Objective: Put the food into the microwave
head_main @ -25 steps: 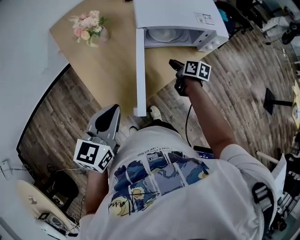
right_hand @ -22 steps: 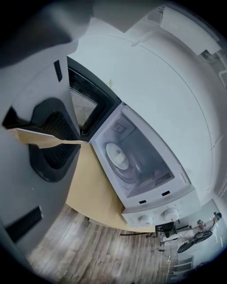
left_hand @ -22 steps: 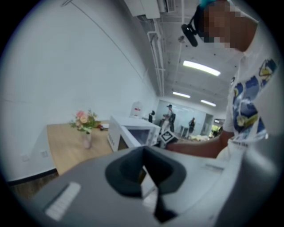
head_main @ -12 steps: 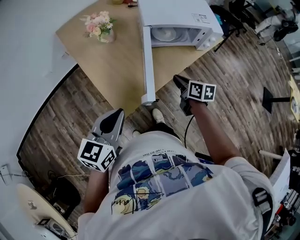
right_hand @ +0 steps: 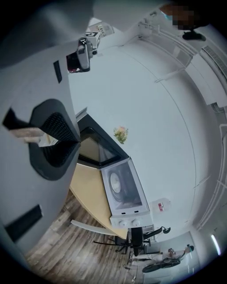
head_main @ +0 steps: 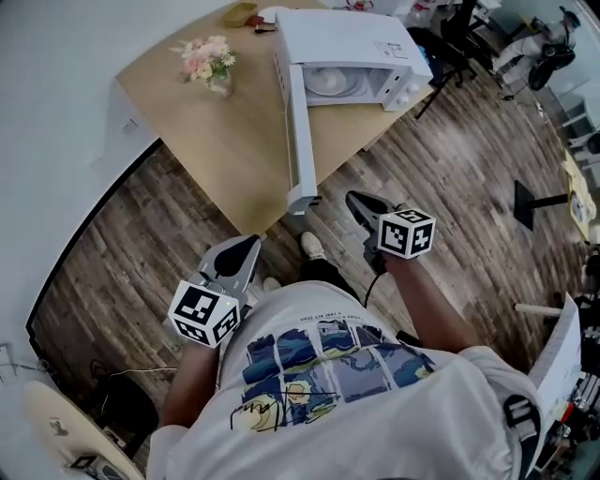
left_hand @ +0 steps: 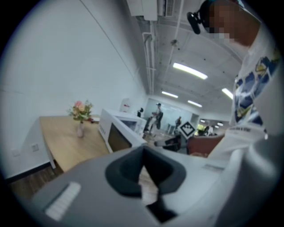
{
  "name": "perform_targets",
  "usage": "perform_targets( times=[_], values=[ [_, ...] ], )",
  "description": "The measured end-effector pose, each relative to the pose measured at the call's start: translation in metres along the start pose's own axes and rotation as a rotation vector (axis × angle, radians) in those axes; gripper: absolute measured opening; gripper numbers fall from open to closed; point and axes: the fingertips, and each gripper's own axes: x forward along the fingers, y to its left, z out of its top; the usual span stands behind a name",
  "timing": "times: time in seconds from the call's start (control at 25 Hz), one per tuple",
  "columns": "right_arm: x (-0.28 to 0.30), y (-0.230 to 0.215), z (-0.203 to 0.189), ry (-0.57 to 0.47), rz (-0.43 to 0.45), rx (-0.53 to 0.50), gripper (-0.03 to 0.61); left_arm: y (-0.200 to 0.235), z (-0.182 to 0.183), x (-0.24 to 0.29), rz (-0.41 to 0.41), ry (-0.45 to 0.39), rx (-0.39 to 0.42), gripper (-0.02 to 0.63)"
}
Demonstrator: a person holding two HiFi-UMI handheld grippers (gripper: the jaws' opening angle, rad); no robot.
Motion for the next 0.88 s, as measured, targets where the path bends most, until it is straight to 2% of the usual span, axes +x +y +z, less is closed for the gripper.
perform_targets(
  times=[0.32,0.88],
  values=[
    [-0.016,0.041,0.003,-0.034,0.035,-0.087,0.006,-0.013,0.000,-0.007,-0.049,-0.010,0.022,0.008],
    [-0.010,0.082,0.005,-0.041,0.087,-0.153,0.006,0.005,-0.017,-0.041,0.013,-0.014,-0.014,0.008]
  ],
)
